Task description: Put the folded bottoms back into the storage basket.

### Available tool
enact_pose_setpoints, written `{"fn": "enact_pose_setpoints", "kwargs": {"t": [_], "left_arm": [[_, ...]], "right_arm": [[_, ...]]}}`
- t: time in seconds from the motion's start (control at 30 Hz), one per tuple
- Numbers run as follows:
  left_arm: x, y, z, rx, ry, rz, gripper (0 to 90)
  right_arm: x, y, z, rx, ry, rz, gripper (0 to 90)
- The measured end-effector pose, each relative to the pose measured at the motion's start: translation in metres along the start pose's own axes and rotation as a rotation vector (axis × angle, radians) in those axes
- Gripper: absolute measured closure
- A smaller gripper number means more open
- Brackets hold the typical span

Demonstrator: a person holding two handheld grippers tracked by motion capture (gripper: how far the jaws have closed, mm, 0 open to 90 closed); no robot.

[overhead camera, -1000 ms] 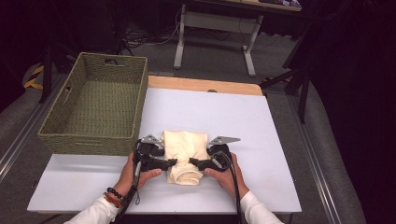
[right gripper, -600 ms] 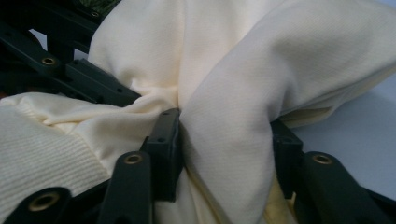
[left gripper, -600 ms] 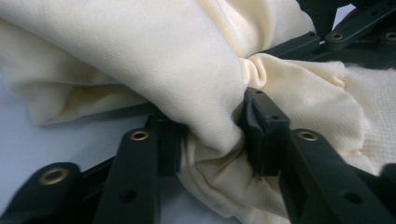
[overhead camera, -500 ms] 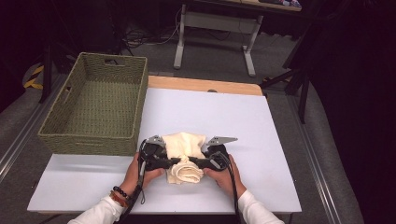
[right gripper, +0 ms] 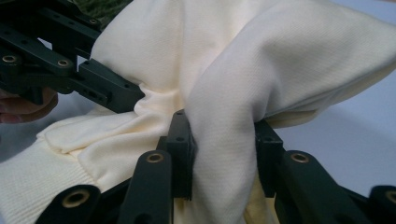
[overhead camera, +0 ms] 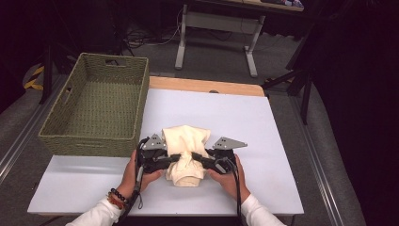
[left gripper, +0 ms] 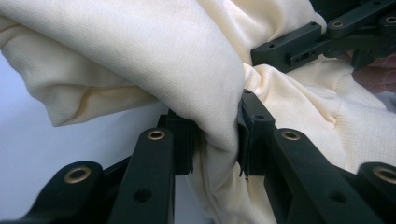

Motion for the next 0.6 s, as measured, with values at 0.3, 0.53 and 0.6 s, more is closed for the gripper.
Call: {"fn": "enact_pose_setpoints", "kwargs": {"t": [0.3, 0.53, 0.6], "left_arm": [[-0.008, -0.012, -0.001, -0.038, 0.052, 0.026, 70.9], [-0.013, -0.021, -0.001, -0.061, 0.084, 0.041, 70.9], [-0.014, -0.025, -0.002, -0.07, 0.095, 0.048, 70.8]], "right_arm": [[-0.013, -0.002, -0.007, 0.016, -0.028, 0.053, 67.2], [-0.022, -0.004, -0.012, 0.024, -0.056, 0.078, 67.0], [-0.026, -0.004, -0.014, 0.028, -0.071, 0.084, 67.0]]}}
Point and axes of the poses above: each handheld gripper's, and its own axes: y roughly forward along the jaws, x roughly out of its underside, z roughly to its right, the point moved 9 cm from there along y, roughly forward along the jaws, and after that the axes turned 2 degrees about -y, right-handed, at the moved point
